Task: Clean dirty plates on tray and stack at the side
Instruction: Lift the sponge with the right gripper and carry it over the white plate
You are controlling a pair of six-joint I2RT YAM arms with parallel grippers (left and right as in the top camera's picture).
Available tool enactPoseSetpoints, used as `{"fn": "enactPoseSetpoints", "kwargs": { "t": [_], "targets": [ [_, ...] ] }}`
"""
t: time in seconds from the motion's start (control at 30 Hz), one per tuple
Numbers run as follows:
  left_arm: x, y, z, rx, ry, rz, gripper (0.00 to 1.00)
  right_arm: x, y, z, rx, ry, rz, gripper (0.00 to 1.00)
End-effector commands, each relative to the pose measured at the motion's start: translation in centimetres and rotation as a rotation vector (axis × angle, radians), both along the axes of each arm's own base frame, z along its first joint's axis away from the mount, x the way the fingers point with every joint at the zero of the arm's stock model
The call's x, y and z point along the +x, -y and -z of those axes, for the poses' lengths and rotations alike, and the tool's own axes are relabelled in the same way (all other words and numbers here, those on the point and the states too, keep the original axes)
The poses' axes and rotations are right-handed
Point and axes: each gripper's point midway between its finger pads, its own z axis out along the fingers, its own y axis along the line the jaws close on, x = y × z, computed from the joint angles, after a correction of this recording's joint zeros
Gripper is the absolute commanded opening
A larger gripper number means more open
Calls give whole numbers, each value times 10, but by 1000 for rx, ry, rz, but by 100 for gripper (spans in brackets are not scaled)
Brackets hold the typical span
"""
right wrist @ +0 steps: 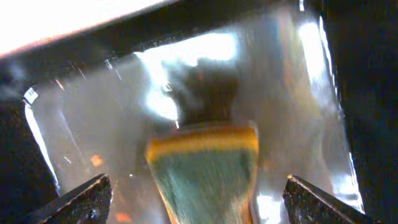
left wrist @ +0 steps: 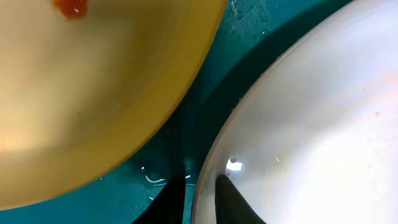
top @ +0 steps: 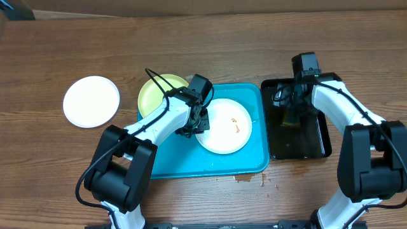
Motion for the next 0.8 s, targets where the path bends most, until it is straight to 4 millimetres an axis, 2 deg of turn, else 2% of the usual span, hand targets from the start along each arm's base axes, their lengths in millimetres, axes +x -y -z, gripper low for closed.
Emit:
{"fn": "enactPoseSetpoints", "kwargs": {
  "t": [0.0,0.07,0.13,0.2,0.4,0.47,0.5,0.57,0.63,0.7,0.73,0.77],
  "targets": [
    [-5,-4,9,37,-18,6,19,-2,6,8,-16,5,12,89],
    [-5,-4,9,37,-19,6,19,-3,7,9,-16,8,12,88],
    [-5,-4,9,37,-18,6,19,-1,6,10,-15,17,11,84],
    [-5,-4,9,37,-18,5,19,1,6,10,-15,25,11,60],
    [-5,-4,9,37,-18,6,20,1,6,10,-14,28,12,44],
    [-5,-4,9,37,-18,6,20,1,6,10,-15,26,11,23],
    [-5,-4,9,37,-18,6,20,0,6,11,-15,26,11,20],
    [-5,-4,9,36,-18,6,20,0,5,11,-18,24,-14,19],
    [-4,-4,9,35,-15,6,25,0,3,12,-14,21,-49,21],
    [-3,-3,9,32,-9,6,35,-1,2,12,-13,17,-66,40],
    [-2,-3,9,30,-4,6,38,-2,2,12,-13,12,-65,46],
    [-1,-2,9,29,-2,6,40,-4,2,13,-13,6,-65,47]
  ]
}}
